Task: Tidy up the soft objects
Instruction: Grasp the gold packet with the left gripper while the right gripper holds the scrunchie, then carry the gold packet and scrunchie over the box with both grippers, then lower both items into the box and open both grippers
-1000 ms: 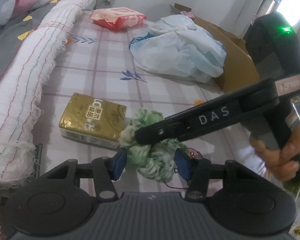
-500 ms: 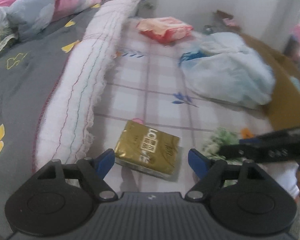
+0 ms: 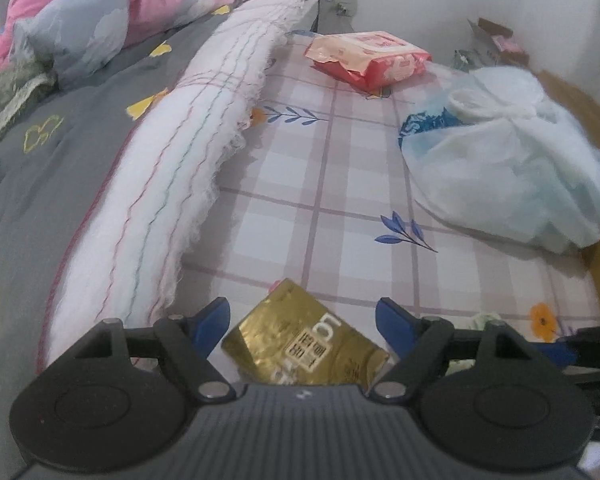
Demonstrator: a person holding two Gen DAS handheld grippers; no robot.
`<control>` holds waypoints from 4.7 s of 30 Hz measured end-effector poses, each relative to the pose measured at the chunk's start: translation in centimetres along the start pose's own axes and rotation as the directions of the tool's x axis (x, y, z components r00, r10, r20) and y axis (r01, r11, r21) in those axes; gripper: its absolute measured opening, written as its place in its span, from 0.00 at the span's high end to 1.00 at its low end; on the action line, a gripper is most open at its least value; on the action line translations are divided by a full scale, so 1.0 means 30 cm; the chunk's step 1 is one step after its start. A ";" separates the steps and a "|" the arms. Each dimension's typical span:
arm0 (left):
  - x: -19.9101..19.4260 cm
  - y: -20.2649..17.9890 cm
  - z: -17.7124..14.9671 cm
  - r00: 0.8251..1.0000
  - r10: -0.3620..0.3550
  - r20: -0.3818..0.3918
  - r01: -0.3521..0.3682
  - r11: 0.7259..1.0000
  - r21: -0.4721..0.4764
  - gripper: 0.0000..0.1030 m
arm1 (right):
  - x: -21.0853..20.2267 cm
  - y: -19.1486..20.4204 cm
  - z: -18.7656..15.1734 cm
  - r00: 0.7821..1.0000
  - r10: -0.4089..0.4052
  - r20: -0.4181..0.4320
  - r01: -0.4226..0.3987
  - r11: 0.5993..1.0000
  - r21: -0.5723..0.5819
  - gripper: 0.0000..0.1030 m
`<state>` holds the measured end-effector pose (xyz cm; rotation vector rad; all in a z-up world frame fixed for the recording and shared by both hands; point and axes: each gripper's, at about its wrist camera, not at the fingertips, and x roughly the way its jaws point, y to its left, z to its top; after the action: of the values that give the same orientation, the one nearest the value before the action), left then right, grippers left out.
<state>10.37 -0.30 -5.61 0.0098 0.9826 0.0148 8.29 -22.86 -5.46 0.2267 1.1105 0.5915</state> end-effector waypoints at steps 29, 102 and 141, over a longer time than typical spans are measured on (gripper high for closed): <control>-0.016 -0.056 -0.086 0.998 -0.054 -0.017 0.056 0.976 0.211 0.24 | 0.010 0.103 -0.013 0.994 -0.095 -0.046 0.086 0.982 -0.170 0.22; -0.039 -1.153 0.166 0.871 -0.444 -0.208 0.486 0.721 0.493 0.29 | -0.865 -0.749 -0.185 0.898 -0.323 0.298 0.188 0.895 0.404 0.74; -0.197 -0.677 0.275 0.894 -0.443 0.074 0.387 0.843 0.374 0.21 | -0.371 -0.787 0.119 0.933 -0.166 -0.319 0.236 0.952 0.195 0.71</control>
<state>14.12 -20.73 3.59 0.1237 0.8002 -0.5593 15.87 -48.08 -6.04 0.2237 1.4809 0.3154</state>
